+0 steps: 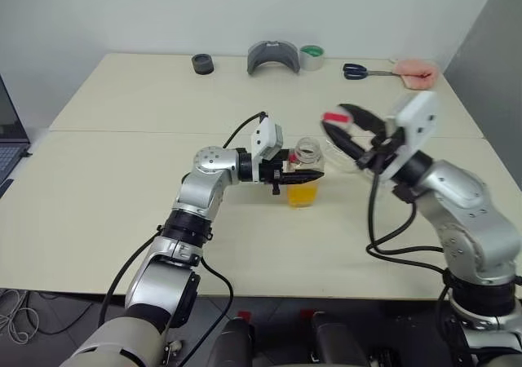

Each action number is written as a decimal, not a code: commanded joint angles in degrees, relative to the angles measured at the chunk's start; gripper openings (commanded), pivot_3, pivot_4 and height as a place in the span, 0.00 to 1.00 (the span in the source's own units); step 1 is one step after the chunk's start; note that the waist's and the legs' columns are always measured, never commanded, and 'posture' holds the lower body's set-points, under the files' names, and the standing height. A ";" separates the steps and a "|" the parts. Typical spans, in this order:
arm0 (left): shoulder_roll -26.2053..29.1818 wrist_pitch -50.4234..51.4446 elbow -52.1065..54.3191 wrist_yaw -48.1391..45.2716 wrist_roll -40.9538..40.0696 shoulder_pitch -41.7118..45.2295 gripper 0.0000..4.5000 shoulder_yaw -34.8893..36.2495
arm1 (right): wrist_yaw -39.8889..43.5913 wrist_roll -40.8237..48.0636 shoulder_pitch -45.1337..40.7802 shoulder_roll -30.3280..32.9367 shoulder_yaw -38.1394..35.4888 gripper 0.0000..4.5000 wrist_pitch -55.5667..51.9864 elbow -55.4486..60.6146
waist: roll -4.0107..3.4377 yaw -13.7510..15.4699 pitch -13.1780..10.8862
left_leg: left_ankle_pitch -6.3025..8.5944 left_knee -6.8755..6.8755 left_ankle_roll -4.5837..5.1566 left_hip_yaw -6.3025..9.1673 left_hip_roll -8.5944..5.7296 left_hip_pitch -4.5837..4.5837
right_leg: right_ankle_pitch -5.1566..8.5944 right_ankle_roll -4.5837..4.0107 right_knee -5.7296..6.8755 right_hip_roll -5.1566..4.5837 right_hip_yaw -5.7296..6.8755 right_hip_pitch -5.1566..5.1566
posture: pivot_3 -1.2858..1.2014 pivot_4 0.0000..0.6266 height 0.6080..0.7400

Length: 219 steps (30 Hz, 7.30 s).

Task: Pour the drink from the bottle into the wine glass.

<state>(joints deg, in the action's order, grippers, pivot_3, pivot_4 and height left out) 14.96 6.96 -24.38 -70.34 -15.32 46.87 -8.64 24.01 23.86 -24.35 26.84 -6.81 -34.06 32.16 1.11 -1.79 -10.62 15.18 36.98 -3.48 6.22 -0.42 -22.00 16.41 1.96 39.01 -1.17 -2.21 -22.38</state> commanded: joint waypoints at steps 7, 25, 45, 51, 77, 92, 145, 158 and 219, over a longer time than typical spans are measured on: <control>1.77 -0.54 2.85 4.07 -1.05 0.19 0.38 3.40 | -12.44 -6.60 21.92 -4.65 -15.55 0.38 2.00 -4.35 | -0.03 -0.14 0.02 | 0.00 -0.04 0.00 -0.08 0.02 0.06 | 0.01 -0.01 0.01 0.01 -0.08 0.02 | 0.52 0.24 1.00; 6.88 1.77 3.95 13.12 -1.60 -1.50 0.38 9.83 | -10.78 -5.62 20.33 -1.30 -14.14 1.00 -1.15 -4.17 | -0.11 -0.90 0.02 | 0.00 -0.02 0.02 -0.12 0.03 0.13 | 0.00 0.02 0.06 0.06 -0.13 0.03 | 0.52 0.24 1.00; 14.65 -7.38 -21.01 37.73 4.13 4.70 0.38 20.65 | 6.24 4.38 -6.51 -3.02 15.64 1.00 -7.35 -4.52 | -0.04 -0.87 -0.01 | -0.01 0.01 0.01 0.02 0.00 0.02 | -0.01 0.02 0.02 0.00 0.05 -0.02 | 0.52 0.24 1.00; 14.31 -10.38 -26.19 41.11 3.83 4.49 0.38 22.21 | 7.44 0.86 -9.73 -6.34 19.98 1.00 -4.72 -9.47 | -0.04 -0.75 0.00 | -0.01 0.02 -0.01 0.01 0.00 -0.02 | -0.02 0.01 0.04 -0.04 0.03 -0.10 | 0.52 0.24 1.00; 11.76 -16.67 -26.11 43.42 3.27 -5.17 0.99 23.47 | 8.49 -2.78 -4.21 -5.72 22.02 1.00 -5.58 -5.64 | -0.03 -0.76 0.00 | -0.01 0.02 0.00 0.03 0.02 -0.02 | -0.02 0.00 0.09 -0.03 0.03 -0.14 | 0.52 0.24 1.00; 13.35 -9.19 12.45 39.06 3.63 -33.32 0.99 19.15 | 0.58 -3.80 5.53 -1.46 12.01 1.00 -11.75 6.83 | -0.02 -0.55 0.01 | -0.01 -0.01 0.00 0.05 0.13 0.04 | -0.03 0.02 0.09 -0.10 -0.07 -0.10 | 0.52 0.24 1.00; 0.82 -15.06 13.80 16.51 5.72 -23.39 1.00 -3.36 | 28.74 -35.07 -35.16 9.97 36.45 0.87 -5.34 -60.61 | -0.03 -0.23 0.01 | 0.00 0.00 0.02 -0.12 0.02 0.10 | -0.03 0.01 0.00 -0.02 -0.09 -0.02 | 0.52 0.24 1.00; 2.54 -12.62 16.57 17.06 5.56 -22.74 1.00 -3.26 | 39.25 -36.69 -46.53 5.10 35.27 0.50 -1.72 -78.49 | -0.06 -0.29 0.00 | 0.00 -0.01 0.01 -0.14 0.02 0.10 | -0.04 0.01 0.03 -0.03 -0.10 -0.07 | 0.52 0.24 1.00; 12.13 15.99 32.02 18.23 -8.98 -22.27 1.00 6.64 | -8.49 -20.47 -17.99 -19.40 1.93 0.05 33.28 -70.31 | -0.12 -1.53 -0.01 | -0.02 0.02 -0.02 -0.34 0.07 0.01 | -0.07 -0.06 0.45 0.00 -0.30 -0.39 | 0.52 0.24 1.00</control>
<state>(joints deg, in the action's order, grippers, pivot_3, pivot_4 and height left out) 26.39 22.69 5.47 -51.92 -22.94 23.42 -3.39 15.76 2.31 -45.75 7.69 -4.52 0.74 -40.68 0.99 -3.32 -10.63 15.16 37.00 -3.49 5.90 -0.35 -21.97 16.35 1.91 39.44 -1.16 -2.50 -22.72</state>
